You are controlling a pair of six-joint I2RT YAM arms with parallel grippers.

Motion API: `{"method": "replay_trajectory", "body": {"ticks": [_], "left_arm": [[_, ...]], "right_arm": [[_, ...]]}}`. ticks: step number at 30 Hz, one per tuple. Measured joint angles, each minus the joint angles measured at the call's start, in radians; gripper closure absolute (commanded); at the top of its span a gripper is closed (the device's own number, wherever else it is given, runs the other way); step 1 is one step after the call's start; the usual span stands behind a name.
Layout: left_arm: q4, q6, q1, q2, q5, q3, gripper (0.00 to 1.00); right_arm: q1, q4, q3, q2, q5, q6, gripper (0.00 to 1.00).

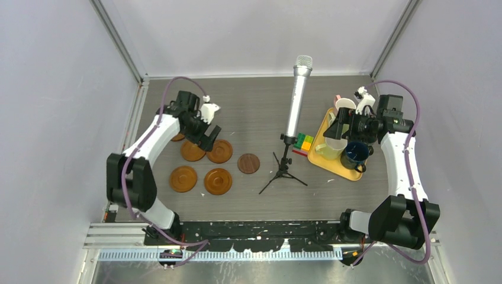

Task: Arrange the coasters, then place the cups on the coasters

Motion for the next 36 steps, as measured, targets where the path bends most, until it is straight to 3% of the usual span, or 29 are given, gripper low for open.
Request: {"method": "replay_trajectory", "body": {"ticks": [13,21,27,36], "left_arm": [[0.06,0.097,-0.14,0.372,-0.151,0.173,0.05],[0.055,0.1,-0.174,0.473,-0.19,0.241,0.22],[0.047,0.068,-0.177,0.611,-0.191,0.454,0.34],[-0.028,-0.033,-0.181,0.909,-0.154,0.95,0.41]], "right_arm": [[0.0,-0.009,-0.002,0.0,-0.011,-0.019,0.07],[0.0,-0.013,-0.002,0.0,-0.028,-0.023,0.07],[0.0,-0.014,-0.002,0.0,-0.033,-0.024,0.07],[0.0,-0.014,-0.002,0.001,-0.034,-0.031,0.07]]}}
